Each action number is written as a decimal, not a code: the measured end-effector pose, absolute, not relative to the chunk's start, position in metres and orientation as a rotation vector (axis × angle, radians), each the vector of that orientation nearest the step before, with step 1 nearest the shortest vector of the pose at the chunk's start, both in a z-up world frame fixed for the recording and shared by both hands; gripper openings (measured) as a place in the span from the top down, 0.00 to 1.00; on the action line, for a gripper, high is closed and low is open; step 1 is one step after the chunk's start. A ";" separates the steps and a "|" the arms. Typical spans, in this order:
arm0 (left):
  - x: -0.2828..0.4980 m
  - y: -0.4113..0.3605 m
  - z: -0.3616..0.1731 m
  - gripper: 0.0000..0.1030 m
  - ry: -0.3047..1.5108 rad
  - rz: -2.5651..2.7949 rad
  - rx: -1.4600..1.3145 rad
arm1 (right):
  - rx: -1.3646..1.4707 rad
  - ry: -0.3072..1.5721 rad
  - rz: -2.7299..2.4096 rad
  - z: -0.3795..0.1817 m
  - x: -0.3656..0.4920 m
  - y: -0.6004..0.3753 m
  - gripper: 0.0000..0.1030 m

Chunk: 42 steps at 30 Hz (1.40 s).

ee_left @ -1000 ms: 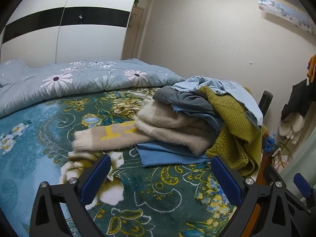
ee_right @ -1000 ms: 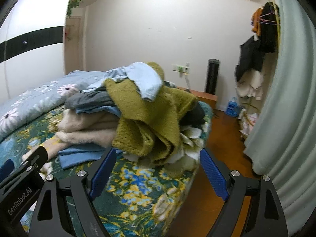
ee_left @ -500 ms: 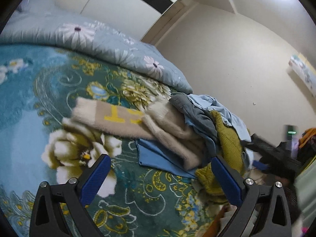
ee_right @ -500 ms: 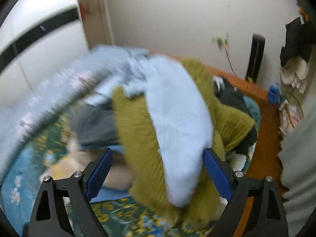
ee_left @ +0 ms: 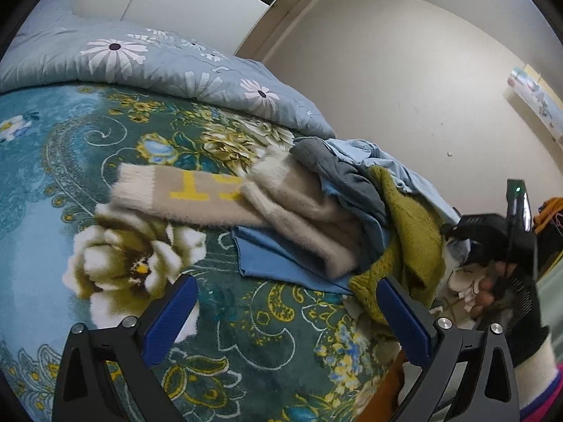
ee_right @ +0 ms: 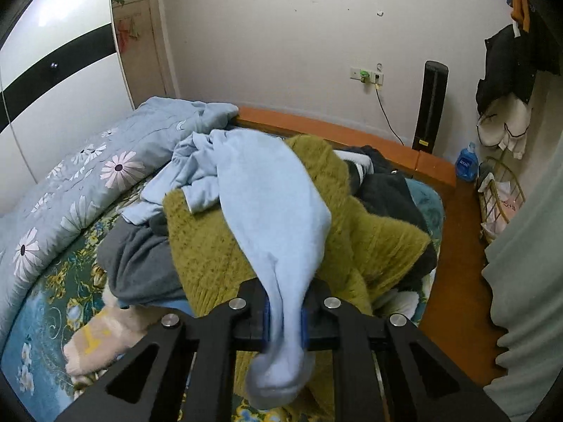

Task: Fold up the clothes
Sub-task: 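Grasp the light blue shirt from the pile with the right gripper and lift, then lay the light blue shirt onto the open bedspread and open the right gripper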

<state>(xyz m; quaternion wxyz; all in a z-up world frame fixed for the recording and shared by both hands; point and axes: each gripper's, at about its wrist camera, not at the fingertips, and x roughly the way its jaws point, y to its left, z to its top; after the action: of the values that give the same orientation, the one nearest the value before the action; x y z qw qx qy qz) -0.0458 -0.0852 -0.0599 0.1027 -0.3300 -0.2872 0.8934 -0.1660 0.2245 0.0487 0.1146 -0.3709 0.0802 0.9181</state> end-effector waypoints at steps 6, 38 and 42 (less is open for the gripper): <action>-0.043 -0.088 -0.057 0.00 -0.796 2.666 -0.982 | -0.992 0.329 2.875 0.096 -0.149 0.210 0.90; 0.161 -0.369 -0.043 0.00 -1.578 3.293 -0.659 | -0.374 -0.188 4.029 0.305 0.080 -0.173 0.90; 0.170 -0.380 -0.044 0.00 -1.520 3.324 -0.701 | -0.399 -0.094 3.951 0.293 0.060 -0.154 0.90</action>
<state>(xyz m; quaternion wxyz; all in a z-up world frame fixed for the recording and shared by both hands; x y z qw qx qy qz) 0.1703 -0.3803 -0.0441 -0.2861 -0.1805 -0.3912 0.8559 0.0601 -0.1541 0.2935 -0.4037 -0.0918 -0.0217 0.9100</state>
